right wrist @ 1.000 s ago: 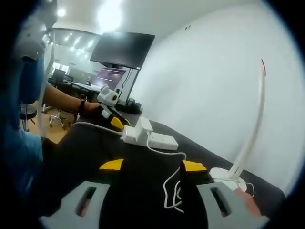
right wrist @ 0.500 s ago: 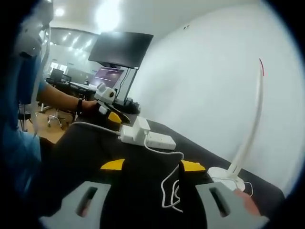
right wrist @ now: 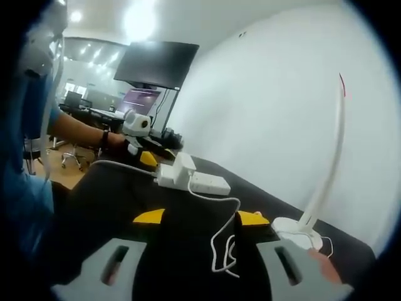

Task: Insert the desk lamp plug into the socket, turn on the power strip switch, turn on the lamp switch, then turn off the lamp switch, turn off the power strip switch, and remove the plug from the socket.

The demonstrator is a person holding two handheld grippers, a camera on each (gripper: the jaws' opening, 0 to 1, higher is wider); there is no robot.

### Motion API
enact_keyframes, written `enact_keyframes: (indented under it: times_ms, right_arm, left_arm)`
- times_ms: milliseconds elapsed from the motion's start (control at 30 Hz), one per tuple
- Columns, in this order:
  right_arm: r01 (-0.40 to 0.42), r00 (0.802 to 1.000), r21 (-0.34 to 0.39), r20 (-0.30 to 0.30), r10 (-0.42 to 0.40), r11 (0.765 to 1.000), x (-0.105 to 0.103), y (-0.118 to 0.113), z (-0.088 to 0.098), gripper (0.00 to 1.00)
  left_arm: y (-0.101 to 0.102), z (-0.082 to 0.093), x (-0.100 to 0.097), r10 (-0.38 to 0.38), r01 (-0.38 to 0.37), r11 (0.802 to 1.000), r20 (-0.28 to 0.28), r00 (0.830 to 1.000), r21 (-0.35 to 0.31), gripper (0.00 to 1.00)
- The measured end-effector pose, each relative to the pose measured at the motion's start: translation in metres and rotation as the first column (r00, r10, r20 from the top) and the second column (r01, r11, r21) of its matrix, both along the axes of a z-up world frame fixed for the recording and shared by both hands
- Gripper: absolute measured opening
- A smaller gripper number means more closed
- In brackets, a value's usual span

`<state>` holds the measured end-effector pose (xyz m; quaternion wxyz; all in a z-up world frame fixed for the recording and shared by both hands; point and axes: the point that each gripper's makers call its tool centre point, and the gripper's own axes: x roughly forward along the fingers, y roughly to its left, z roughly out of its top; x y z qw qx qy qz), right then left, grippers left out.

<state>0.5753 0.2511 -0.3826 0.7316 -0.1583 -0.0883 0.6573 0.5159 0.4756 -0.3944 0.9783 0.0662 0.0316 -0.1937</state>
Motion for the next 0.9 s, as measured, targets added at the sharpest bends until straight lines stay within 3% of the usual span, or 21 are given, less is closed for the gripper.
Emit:
enact_keyframes:
  times_ms: [100,367,533,900]
  right_arm:
    - [0.001,1.0,-0.005,-0.002,-0.001,1.0,0.001,0.0,-0.001,0.43]
    - [0.005,1.0,-0.011,-0.007,-0.005,1.0,0.002,0.0,-0.003,0.43]
    - [0.007,1.0,-0.014,-0.013,-0.008,1.0,0.002,0.0,-0.003,0.43]
    - [0.017,0.998,0.015,-0.054,-0.016,1.0,0.007,-0.003,0.001,0.43]
  left_arm:
    - [-0.002,0.0,0.002,-0.004,0.004,0.999,0.009,1.0,0.04,0.44]
    - [-0.014,-0.011,0.005,-0.086,0.086,0.992,-0.007,0.996,0.094,0.5]
    - [-0.016,-0.012,0.006,-0.105,0.103,0.987,0.004,0.994,0.127,0.48]
    - [-0.021,-0.014,0.005,-0.135,0.133,0.987,0.022,0.991,0.09,0.46]
